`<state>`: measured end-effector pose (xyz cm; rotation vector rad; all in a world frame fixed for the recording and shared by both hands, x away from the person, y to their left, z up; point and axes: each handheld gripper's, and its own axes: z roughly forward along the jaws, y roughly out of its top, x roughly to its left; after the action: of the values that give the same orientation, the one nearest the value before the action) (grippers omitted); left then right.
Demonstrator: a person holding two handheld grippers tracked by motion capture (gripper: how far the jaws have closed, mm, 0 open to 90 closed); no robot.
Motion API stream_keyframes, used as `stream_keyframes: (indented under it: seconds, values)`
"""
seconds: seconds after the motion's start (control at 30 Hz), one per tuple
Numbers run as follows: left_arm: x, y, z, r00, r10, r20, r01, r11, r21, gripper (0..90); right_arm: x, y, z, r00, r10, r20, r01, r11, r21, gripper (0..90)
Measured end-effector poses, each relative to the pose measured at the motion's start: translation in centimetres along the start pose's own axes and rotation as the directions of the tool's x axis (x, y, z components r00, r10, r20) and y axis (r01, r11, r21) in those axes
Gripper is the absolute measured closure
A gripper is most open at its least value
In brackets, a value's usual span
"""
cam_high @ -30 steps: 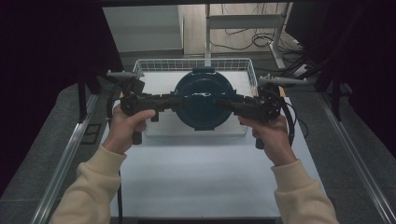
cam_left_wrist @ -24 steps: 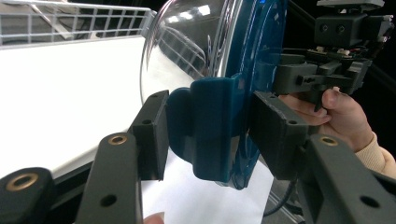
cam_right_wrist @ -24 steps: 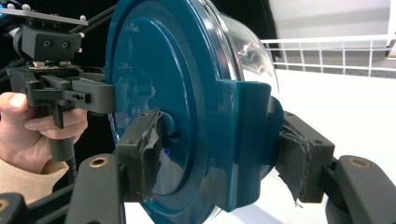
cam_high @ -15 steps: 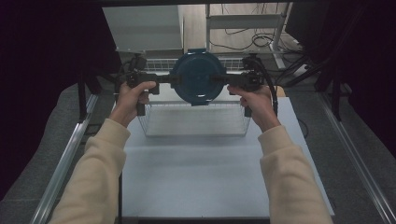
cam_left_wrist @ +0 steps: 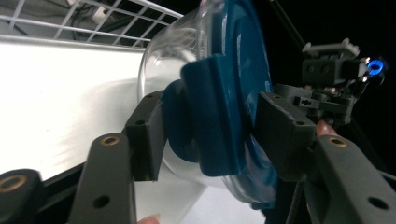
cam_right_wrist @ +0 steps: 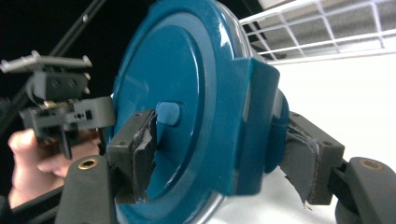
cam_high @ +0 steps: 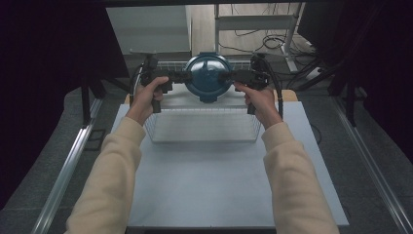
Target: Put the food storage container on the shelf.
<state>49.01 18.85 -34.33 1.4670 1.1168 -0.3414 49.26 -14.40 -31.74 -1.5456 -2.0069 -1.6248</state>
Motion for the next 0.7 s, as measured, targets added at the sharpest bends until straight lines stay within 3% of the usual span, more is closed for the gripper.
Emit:
stream_keyframes:
  seconds: [0.17,0.27,0.33,0.37,0.4,0.5,0.57,0.6,0.63,0.7]
  values:
    - [1.4,0.0,0.7,0.9979,-0.06,0.026,0.06,0.9981,-0.012,39.2,-1.3,0.1,0.5,0.9955,0.094,-0.014,-0.094,0.995,-0.015,30.9]
    - [1.6,-0.1,0.9,0.9979,-0.058,0.028,0.059,0.9978,-0.03,35.7,-1.3,0.0,0.7,0.9957,0.092,0.003,-0.092,0.995,-0.024,28.0]
    - [1.3,-0.2,0.9,0.9992,-0.039,0.002,0.039,0.9986,-0.036,33.9,-1.1,-0.2,0.6,0.9972,0.073,0.018,-0.072,0.997,-0.035,25.2]
    - [0.9,-0.3,0.9,0.9989,-0.02,-0.043,0.018,0.9987,-0.047,31.5,-1.0,-0.2,0.6,0.9976,0.065,0.024,-0.064,0.997,-0.036,21.2]
    - [0.5,-0.4,0.6,0.9955,0.003,-0.095,-0.009,0.9977,-0.067,27.4,-0.7,-0.4,0.5,0.9973,0.065,0.035,-0.063,0.997,-0.045,17.0]
    - [-0.6,-1.0,-0.4,0.9848,0.051,-0.166,-0.07,0.9913,-0.112,22.6,0.0,-1.2,-0.3,0.9965,0.039,0.074,-0.033,0.996,-0.08,14.0]
    - [-1.6,-2.0,-1.6,0.977,0.079,-0.198,-0.108,0.9844,-0.139,22.0,0.7,-2.3,-1.5,0.9955,-0.004,0.095,0.014,0.995,-0.102,12.0]
    - [-2.0,-2.6,-2.0,0.9725,0.094,-0.213,-0.126,0.9814,-0.144,22.0,1.2,-2.9,-2.3,0.9924,-0.047,0.113,0.059,0.993,-0.107,11.4]
    - [-2.4,-3.1,-2.4,0.9682,0.108,-0.226,-0.143,0.9791,-0.144,21.9,1.6,-3.5,-3.0,0.9867,-0.087,0.138,0.103,0.988,-0.118,11.4]
    - [-3.1,-4.5,-3.2,0.9552,0.154,-0.252,-0.19,0.9738,-0.124,21.8,2.1,-4.5,-4.1,0.9817,-0.134,0.135,0.151,0.981,-0.124,11.7]
